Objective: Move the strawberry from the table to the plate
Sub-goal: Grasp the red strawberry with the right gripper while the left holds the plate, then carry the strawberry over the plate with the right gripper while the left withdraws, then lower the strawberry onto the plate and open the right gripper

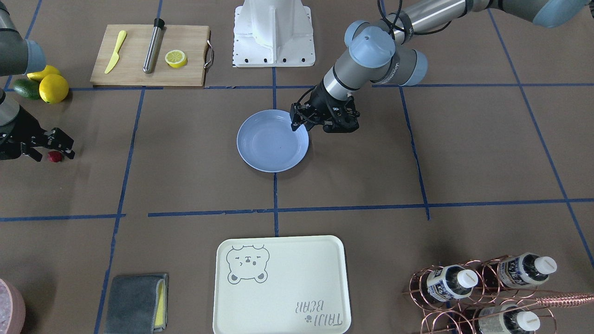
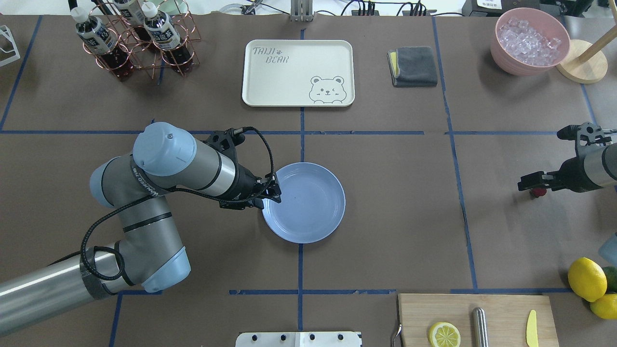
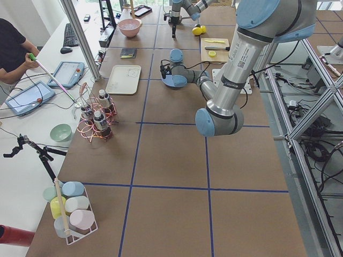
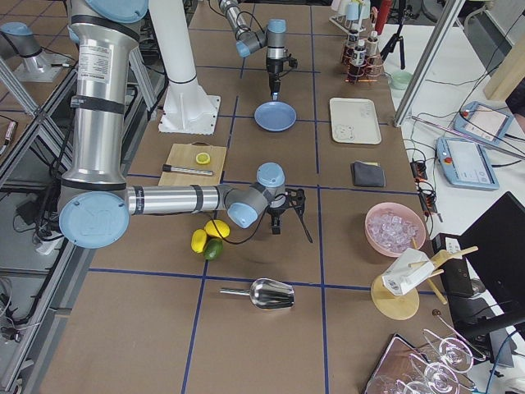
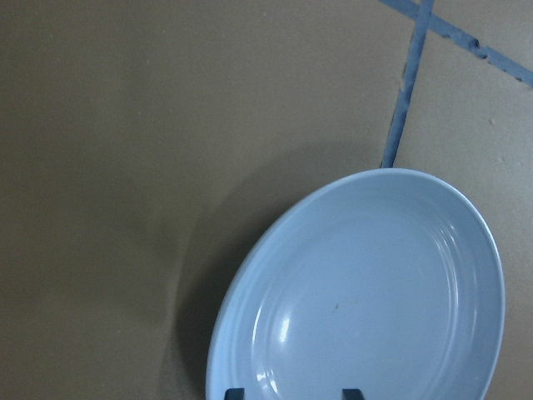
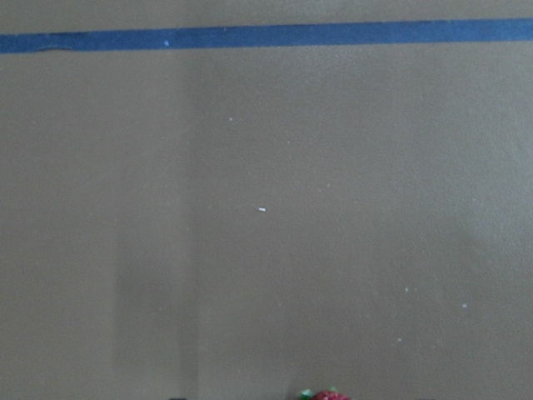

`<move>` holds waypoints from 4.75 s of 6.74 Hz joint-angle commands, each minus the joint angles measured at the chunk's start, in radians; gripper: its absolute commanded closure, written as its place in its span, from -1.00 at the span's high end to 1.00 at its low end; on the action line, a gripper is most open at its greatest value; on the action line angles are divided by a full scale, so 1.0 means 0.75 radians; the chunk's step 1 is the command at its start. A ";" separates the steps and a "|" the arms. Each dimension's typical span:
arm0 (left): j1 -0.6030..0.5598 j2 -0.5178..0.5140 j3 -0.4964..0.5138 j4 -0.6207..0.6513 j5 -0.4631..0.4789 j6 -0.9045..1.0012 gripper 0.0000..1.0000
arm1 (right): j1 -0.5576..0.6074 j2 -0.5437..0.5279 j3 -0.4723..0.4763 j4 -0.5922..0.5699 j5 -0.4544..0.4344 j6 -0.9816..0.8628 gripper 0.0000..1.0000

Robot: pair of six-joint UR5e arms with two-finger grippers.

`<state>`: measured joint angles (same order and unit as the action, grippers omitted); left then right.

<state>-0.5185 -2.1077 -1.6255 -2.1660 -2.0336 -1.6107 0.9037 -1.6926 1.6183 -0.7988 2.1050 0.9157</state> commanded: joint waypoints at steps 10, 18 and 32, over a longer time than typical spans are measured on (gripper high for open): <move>-0.037 0.034 -0.070 0.000 -0.003 0.008 0.01 | -0.120 0.212 0.366 -0.352 0.000 0.440 -1.00; -0.370 0.597 -0.420 -0.004 -0.019 0.703 0.00 | -0.675 1.232 -0.126 -0.880 -0.516 1.162 -1.00; -0.368 0.581 -0.412 -0.004 -0.019 0.702 0.07 | -0.694 1.193 -0.155 -0.888 -0.541 1.150 -1.00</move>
<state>-0.7946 -1.6720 -1.9344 -2.1690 -2.0479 -1.0849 0.3835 -0.7976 1.5028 -1.4649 1.6997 1.7785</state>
